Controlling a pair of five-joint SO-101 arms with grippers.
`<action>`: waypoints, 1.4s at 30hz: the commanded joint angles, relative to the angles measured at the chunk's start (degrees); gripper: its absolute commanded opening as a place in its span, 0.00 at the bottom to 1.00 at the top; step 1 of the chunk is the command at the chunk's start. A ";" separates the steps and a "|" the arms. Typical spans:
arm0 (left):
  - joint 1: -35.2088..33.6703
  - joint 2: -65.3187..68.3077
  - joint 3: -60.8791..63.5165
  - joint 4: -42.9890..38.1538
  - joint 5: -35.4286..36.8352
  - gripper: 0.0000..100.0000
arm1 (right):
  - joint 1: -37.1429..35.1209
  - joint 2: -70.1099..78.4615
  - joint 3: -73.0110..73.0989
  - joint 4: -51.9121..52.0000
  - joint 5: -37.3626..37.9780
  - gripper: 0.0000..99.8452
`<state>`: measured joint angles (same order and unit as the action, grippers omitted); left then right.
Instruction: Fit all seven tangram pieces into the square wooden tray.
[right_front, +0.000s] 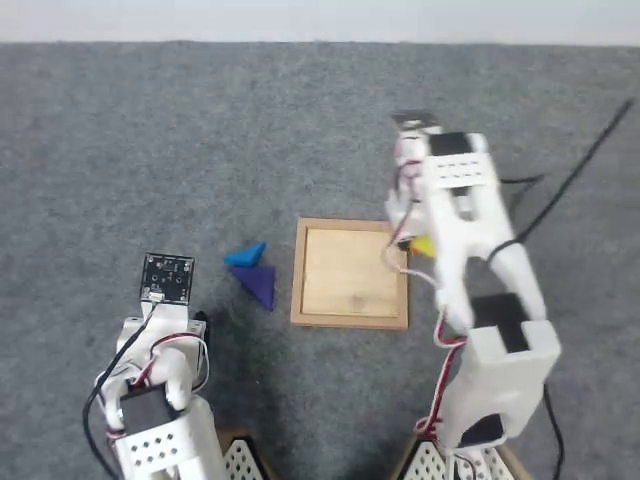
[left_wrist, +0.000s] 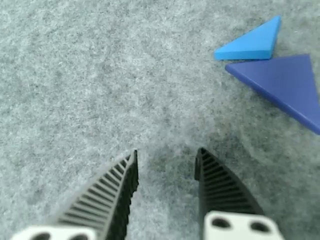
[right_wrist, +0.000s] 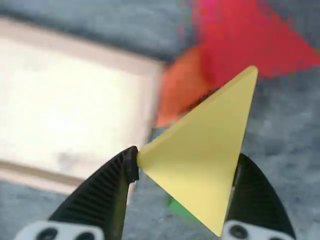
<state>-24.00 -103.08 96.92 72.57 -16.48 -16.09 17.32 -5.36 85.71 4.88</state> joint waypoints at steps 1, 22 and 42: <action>0.00 -1.05 -0.40 0.26 -0.88 0.19 | -7.16 -0.84 -4.92 1.63 1.14 0.21; 0.00 -1.05 -0.40 0.26 -0.88 0.19 | -20.62 -0.22 5.27 -11.91 40.00 0.21; 0.00 -1.05 -0.40 0.26 -0.88 0.19 | -16.04 -0.13 5.71 -11.21 51.60 0.21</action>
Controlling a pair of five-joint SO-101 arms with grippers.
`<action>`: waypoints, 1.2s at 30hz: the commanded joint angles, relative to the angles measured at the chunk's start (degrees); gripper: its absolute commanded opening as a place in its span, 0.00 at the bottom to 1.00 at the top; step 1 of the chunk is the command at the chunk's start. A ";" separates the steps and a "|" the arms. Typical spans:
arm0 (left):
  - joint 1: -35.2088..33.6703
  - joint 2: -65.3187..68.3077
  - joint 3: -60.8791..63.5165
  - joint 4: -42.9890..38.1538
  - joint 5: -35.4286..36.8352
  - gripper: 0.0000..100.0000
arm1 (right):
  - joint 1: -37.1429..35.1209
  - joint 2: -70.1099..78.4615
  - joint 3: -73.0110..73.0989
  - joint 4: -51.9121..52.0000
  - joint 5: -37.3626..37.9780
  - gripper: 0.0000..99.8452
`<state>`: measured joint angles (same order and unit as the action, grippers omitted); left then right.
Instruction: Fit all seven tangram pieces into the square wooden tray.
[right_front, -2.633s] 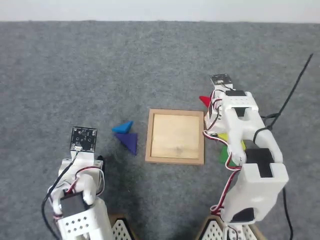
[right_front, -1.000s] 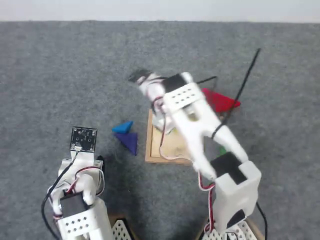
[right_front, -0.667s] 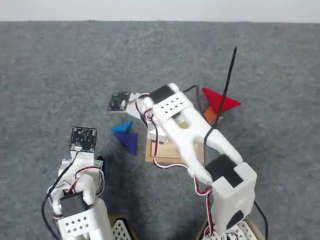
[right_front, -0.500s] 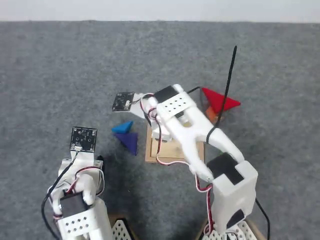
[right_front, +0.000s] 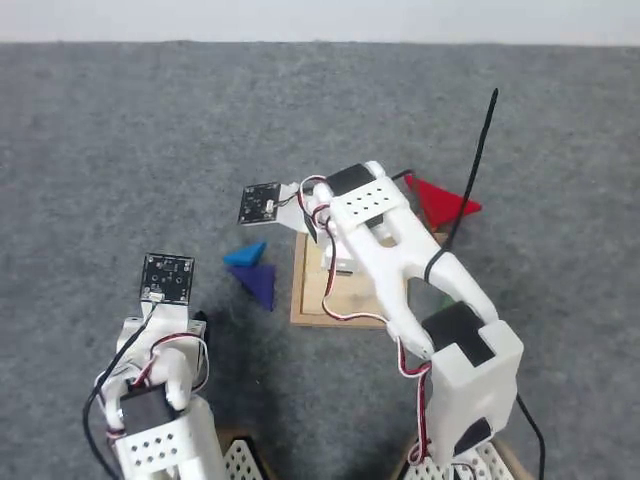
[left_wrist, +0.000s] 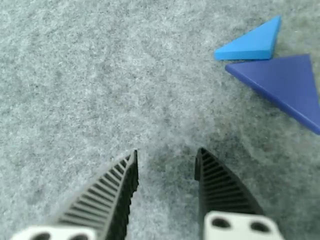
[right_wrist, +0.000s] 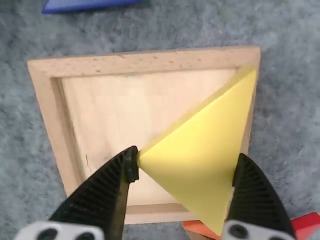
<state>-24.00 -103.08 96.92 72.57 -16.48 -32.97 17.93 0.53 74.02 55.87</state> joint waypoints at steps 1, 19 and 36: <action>0.00 -1.05 -0.40 0.26 -0.88 0.19 | 0.75 -0.75 -0.26 0.66 0.62 0.21; 0.00 -1.05 -0.40 0.26 -0.88 0.19 | 0.84 -0.84 -0.53 1.98 0.62 0.41; 0.00 -1.05 -0.40 0.26 -0.88 0.19 | -1.01 1.27 -4.57 -6.64 -14.68 0.41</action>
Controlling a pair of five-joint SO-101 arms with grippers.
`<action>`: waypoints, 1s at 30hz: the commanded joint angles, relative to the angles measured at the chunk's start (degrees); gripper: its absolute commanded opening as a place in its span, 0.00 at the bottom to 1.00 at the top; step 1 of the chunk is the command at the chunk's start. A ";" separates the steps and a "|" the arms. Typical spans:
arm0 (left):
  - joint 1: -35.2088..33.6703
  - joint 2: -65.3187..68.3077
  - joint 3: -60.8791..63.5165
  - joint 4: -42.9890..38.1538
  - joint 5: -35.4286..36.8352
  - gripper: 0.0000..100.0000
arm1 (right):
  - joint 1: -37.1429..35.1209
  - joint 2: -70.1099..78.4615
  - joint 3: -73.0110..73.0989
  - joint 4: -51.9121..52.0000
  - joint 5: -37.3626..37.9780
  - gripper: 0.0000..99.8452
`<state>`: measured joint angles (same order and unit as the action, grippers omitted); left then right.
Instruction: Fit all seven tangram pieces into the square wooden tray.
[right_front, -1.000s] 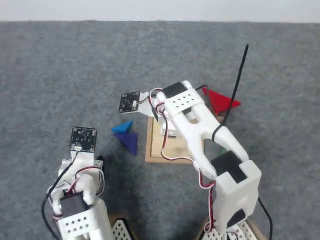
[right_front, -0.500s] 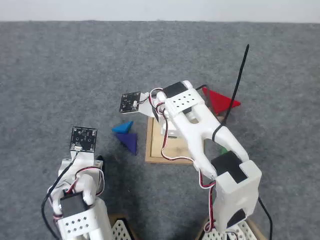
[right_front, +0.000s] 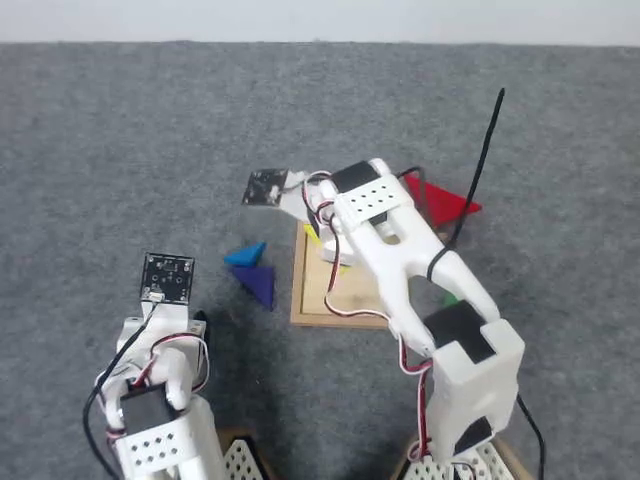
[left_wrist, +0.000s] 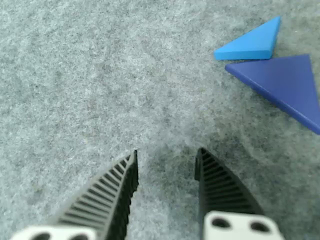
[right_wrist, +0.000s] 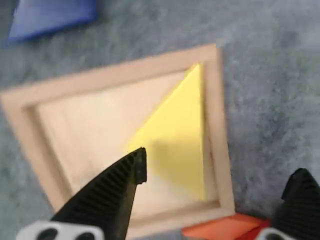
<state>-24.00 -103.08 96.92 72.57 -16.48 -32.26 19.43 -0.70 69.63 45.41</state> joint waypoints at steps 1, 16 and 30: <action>0.00 -1.05 -0.40 0.26 -0.88 0.19 | -2.42 0.57 -3.52 -2.59 -4.40 0.41; 0.00 -1.05 -0.40 0.26 -0.88 0.19 | 1.01 5.58 -3.60 -4.53 -4.40 0.41; 0.00 -1.05 -0.40 0.26 -0.88 0.19 | 3.30 -11.38 -3.34 6.99 -5.71 0.41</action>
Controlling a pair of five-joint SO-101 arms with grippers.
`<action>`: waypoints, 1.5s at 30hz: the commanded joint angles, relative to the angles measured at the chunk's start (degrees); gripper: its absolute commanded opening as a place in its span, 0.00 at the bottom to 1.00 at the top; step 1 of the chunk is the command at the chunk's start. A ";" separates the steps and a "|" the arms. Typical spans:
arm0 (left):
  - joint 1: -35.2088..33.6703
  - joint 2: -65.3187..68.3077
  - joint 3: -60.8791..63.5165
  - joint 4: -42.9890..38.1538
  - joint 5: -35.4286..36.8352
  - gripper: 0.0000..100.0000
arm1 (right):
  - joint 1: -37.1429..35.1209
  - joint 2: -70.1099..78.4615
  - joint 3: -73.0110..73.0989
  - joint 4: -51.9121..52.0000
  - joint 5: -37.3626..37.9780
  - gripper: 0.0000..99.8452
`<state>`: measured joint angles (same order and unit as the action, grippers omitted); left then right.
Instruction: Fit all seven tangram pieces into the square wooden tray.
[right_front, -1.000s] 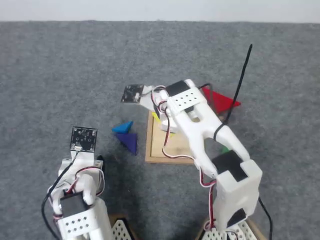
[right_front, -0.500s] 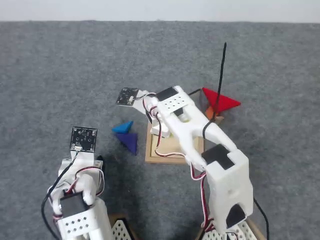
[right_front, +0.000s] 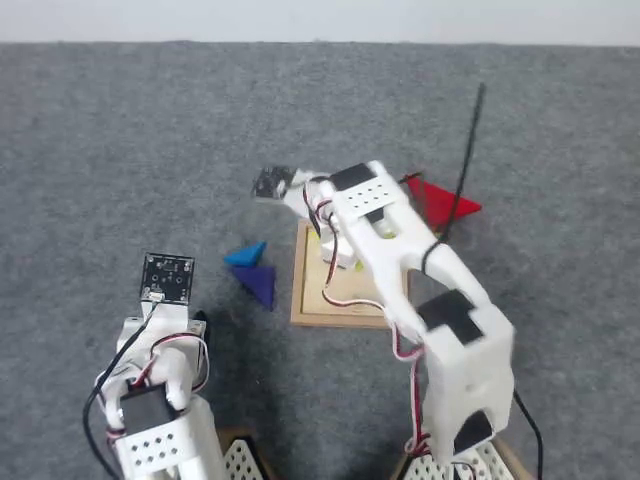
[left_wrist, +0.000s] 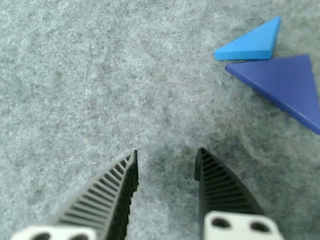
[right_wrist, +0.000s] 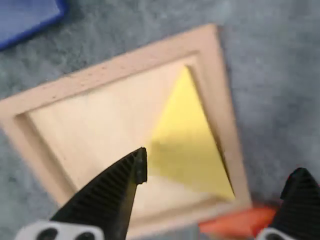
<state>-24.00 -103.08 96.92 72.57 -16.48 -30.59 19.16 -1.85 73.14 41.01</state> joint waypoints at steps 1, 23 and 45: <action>0.00 -1.05 -0.40 0.26 -0.88 0.19 | 2.33 -14.55 -2.20 4.97 -1.49 0.41; 0.00 -1.05 -0.40 0.26 -0.88 0.19 | 23.78 13.85 -28.31 7.16 5.89 0.41; 0.00 -1.05 -0.40 0.26 -0.88 0.19 | 27.30 45.32 -55.82 20.70 12.40 0.41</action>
<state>-24.00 -103.08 96.92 72.57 -16.48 -5.45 61.27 -57.23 88.97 52.44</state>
